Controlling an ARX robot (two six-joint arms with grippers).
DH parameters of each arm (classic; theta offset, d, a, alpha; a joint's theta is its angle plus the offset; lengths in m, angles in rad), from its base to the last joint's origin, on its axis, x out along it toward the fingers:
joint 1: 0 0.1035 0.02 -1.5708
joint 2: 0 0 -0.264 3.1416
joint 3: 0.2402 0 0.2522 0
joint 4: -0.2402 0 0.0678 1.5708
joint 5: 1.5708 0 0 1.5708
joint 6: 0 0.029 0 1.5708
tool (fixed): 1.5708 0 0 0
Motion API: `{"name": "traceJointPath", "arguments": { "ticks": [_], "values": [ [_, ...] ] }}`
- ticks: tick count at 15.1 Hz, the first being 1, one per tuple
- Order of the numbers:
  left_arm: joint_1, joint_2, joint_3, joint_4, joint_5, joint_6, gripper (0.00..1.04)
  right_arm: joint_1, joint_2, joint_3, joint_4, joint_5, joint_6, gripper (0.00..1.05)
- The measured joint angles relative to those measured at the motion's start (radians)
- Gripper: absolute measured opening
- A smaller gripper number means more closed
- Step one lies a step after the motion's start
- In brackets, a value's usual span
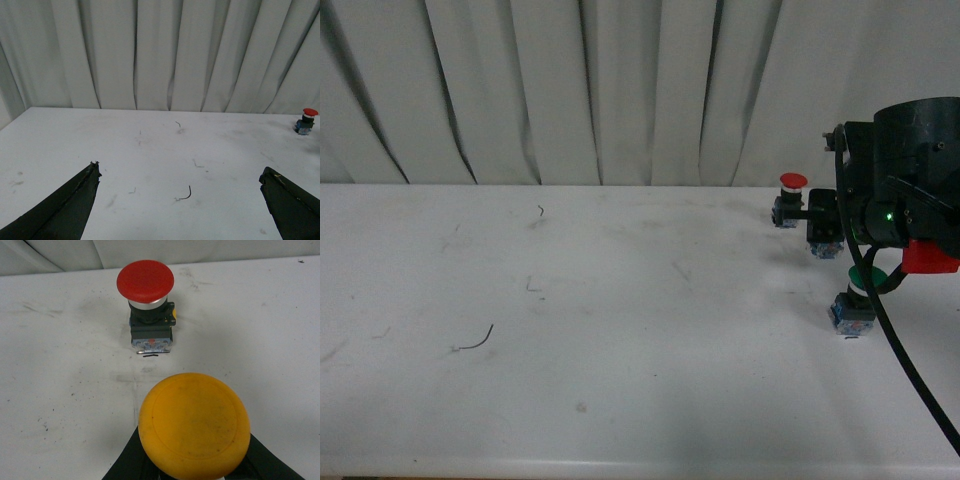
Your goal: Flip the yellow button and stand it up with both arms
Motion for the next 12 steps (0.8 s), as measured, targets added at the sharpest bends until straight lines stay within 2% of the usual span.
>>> {"name": "traceJointPath", "arguments": {
  "ticks": [5,11,12],
  "values": [
    [0.0,0.0,0.0,0.0,0.0,0.0,0.98,0.001,0.015,0.019,-0.029,-0.005,-0.004,0.29],
    [0.0,0.0,0.0,0.0,0.0,0.0,0.98,0.006,0.015,0.026,-0.027,-0.006,-0.004,0.95],
    [0.0,0.0,0.0,0.0,0.0,0.0,0.98,0.006,0.015,0.026,-0.024,-0.006,-0.003,0.99]
  ]
}}
